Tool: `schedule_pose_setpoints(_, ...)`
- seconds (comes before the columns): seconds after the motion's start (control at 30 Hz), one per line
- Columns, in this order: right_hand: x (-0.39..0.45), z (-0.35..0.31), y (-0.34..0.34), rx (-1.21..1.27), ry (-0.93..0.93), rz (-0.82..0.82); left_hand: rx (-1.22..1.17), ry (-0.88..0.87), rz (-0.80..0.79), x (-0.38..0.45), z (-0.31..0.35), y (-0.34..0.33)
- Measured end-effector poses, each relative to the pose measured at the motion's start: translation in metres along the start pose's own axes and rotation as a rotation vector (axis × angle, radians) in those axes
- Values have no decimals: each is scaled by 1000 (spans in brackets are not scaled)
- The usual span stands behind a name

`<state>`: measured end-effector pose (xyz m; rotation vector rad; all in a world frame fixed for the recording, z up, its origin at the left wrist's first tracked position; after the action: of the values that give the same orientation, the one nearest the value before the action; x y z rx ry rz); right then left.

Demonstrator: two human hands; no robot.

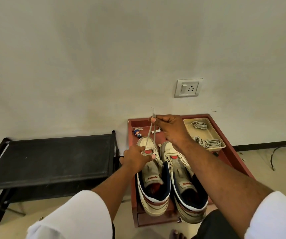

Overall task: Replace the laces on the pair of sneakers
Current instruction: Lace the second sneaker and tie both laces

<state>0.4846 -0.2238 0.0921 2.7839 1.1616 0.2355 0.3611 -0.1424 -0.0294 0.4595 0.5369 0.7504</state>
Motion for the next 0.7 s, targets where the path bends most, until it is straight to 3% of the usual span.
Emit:
schedule_pose_setpoints(0.1,2,-5,-1,-28,7,-2,-16,97,11,-4,-4,-4)
schedule_pose_setpoints(0.2,2,-8,-4,-92,9,-13,30,246,139,-4,-8,-4)
schedule_pose_setpoints(0.3,2,-9,-3,-109,-24,4,-291,339,75,-1,-11,-23)
schedule_pose_setpoints(0.37,3,-10,-1,-125,-38,18,-359,346,10,0,-9,-31)
schedule_pose_setpoints(0.7,15,-18,7,-218,-11,138,-134,287,32,13,-14,-37)
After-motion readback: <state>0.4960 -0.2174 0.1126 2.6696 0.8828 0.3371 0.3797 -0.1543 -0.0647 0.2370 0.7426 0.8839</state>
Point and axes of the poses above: each hand's wrist, its own x-axis towards the middle knuckle, its own y-axis out of the back of the hand, z = x × y, the point moved 7 cm from there along x, towards the middle knuckle, and after that the axes turned 8 degrees about -x, right-handed, at the moved point
